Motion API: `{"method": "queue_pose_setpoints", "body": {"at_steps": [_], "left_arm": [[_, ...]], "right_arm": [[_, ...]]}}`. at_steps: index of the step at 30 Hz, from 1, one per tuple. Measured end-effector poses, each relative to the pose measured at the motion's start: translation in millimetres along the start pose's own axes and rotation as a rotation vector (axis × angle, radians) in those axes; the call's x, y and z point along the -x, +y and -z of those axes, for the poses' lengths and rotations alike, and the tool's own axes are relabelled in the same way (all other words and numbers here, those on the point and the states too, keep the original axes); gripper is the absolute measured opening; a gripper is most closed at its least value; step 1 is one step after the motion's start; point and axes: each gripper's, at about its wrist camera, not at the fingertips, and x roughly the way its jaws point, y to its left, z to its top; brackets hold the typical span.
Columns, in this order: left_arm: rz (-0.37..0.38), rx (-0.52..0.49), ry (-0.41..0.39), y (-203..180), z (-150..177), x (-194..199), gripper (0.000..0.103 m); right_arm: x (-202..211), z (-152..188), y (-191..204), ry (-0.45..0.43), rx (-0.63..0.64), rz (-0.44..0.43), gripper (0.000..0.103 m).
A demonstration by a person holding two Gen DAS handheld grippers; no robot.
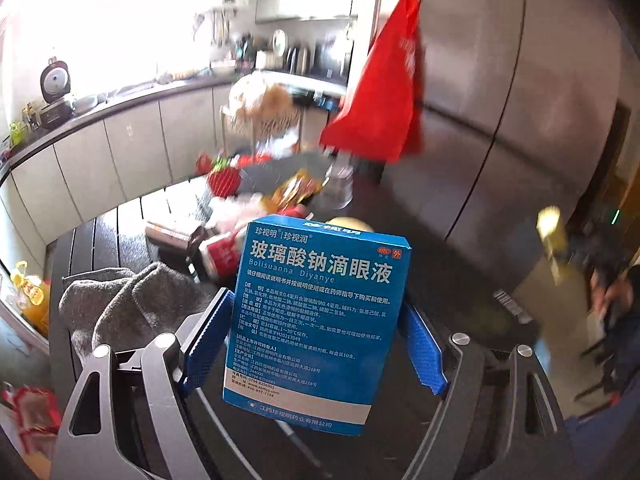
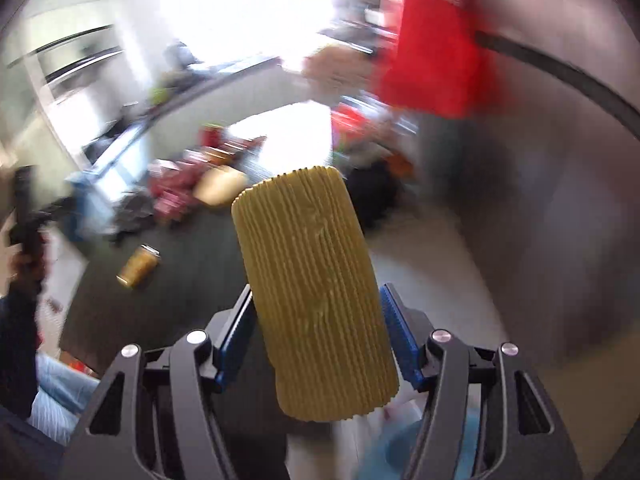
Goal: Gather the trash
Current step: 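Carry both items to the light-blue bin and open both tools to drop them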
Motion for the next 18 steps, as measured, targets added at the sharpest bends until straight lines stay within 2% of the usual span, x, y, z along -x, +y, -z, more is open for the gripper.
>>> {"method": "queue_pose_setpoints", "body": {"at_steps": [2, 5, 7, 10, 12, 13, 14, 16, 18], "left_arm": [[0.028, -0.014, -0.036, -27, -1, 16, 0.076], [0.076, -0.05, -0.049, -68, 7, 24, 0.076], [0.117, -0.081, -0.043, -103, 11, 18, 0.076], [0.173, -0.107, -0.033, -148, 21, 14, 0.076], [0.211, -0.125, -0.021, -173, 28, 7, 0.076], [0.214, -0.142, -0.018, -189, 31, 4, 0.076], [0.222, -0.152, -0.012, -201, 34, 1, 0.076], [0.244, -0.18, 0.006, -227, 38, -8, 0.076], [0.296, -0.201, 0.031, -255, 43, -20, 0.076]], "right_arm": [[2, 55, -45, 0.094, -0.109, 0.122, 0.062], [-32, 137, -96, 0.271, -0.253, 0.2, 0.062], [-66, 180, -121, 0.365, -0.325, 0.23, 0.062], [-113, 228, -154, 0.449, -0.441, 0.243, 0.063], [-143, 251, -171, 0.497, -0.482, 0.243, 0.067], [-153, 258, -176, 0.516, -0.494, 0.238, 0.075], [-157, 264, -180, 0.524, -0.507, 0.235, 0.077], [-153, 267, -184, 0.489, -0.531, 0.189, 0.085], [-139, 262, -185, 0.441, -0.537, 0.135, 0.086]]}}
